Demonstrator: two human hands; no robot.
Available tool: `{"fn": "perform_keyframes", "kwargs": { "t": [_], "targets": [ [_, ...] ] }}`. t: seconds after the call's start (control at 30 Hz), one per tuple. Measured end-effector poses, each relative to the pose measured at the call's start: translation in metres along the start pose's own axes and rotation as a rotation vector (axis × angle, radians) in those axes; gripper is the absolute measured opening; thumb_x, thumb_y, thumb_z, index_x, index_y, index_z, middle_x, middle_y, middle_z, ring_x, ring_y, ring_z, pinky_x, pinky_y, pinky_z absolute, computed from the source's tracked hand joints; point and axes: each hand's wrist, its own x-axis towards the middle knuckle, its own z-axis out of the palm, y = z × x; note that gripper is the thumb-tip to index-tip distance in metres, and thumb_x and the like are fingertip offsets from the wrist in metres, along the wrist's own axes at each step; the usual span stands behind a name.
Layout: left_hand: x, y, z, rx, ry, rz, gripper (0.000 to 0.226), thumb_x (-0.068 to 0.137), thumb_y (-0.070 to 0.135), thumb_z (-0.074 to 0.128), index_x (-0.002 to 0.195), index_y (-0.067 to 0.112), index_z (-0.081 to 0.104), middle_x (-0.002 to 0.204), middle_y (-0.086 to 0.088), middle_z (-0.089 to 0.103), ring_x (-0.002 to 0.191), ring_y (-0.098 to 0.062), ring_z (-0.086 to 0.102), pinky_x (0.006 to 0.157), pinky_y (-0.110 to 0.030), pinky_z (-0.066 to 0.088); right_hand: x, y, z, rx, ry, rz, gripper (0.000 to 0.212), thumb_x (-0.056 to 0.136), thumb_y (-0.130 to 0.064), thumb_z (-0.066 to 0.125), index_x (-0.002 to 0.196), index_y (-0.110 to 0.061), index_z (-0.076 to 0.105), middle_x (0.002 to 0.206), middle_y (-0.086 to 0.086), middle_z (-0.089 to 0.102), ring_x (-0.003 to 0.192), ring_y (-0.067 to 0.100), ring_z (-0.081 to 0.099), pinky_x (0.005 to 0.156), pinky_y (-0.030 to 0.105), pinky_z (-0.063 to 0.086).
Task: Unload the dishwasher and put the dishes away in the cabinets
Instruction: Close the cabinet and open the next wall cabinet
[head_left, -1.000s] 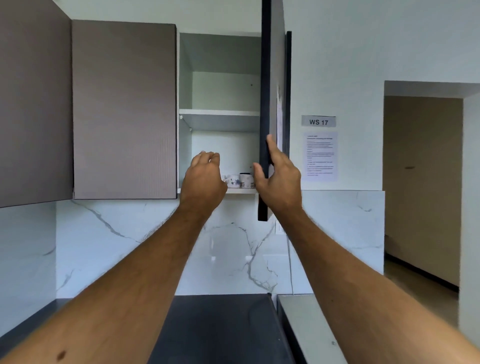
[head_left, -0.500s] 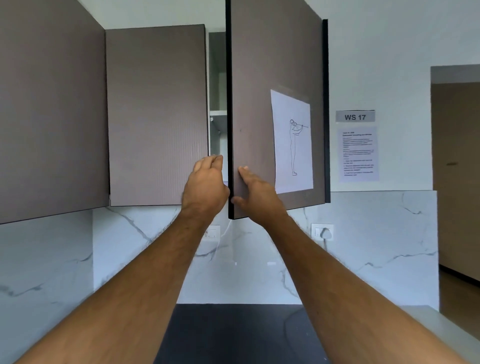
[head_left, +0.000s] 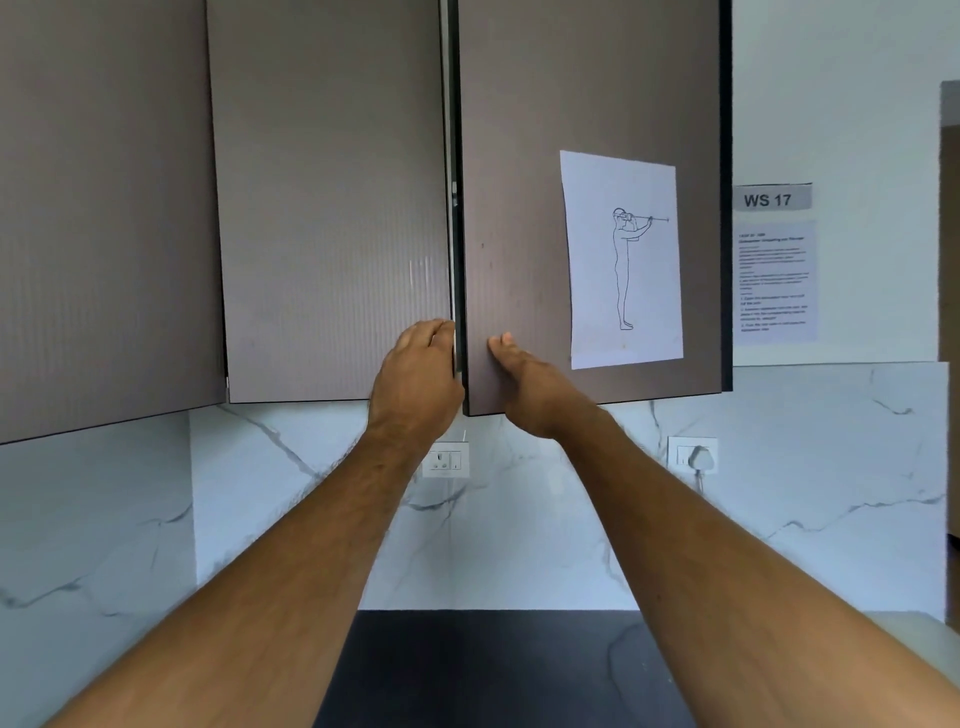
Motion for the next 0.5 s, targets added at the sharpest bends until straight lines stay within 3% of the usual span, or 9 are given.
{"fn": "perform_keyframes", "kwargs": {
  "t": [0.17, 0.33, 0.5],
  "targets": [
    [0.019, -0.02, 0.04, 0.005, -0.026, -0.02, 0.069, 0.093, 0.01, 0.057, 0.154, 0.013, 0.025, 0.158, -0.004, 0.03, 0.146, -0.022, 0.023, 0.121, -0.036, 0.022, 0.033, 0.017, 0.022, -0.041, -0.022, -0.001, 0.086, 0.091, -0.001, 0.054, 0.159, -0.024, 0.006, 0.166, -0.004, 0.002, 0.151, 0.02, 0.013, 0.122, 0.033, 0.015],
    [0.033, -0.029, 0.087, 0.021, -0.056, -0.046, 0.065, 0.094, 0.015, 0.058, 0.153, 0.013, 0.028, 0.156, -0.005, 0.033, 0.144, -0.024, 0.029, 0.119, -0.037, 0.026, 0.068, 0.039, 0.044, -0.164, -0.05, -0.053, 0.09, 0.085, -0.002, 0.054, 0.159, -0.024, 0.007, 0.166, -0.005, 0.001, 0.151, 0.019, 0.014, 0.122, 0.045, 0.018],
    [0.05, -0.039, 0.116, 0.024, -0.056, -0.083, 0.065, 0.093, 0.012, 0.057, 0.152, 0.013, 0.03, 0.155, -0.005, 0.034, 0.143, -0.023, 0.031, 0.119, -0.037, 0.028, 0.098, 0.062, 0.059, -0.216, -0.063, -0.094, 0.089, 0.085, -0.002, 0.054, 0.159, -0.022, 0.008, 0.166, -0.004, 0.002, 0.152, 0.017, 0.009, 0.123, 0.045, 0.014]
  ]
}}
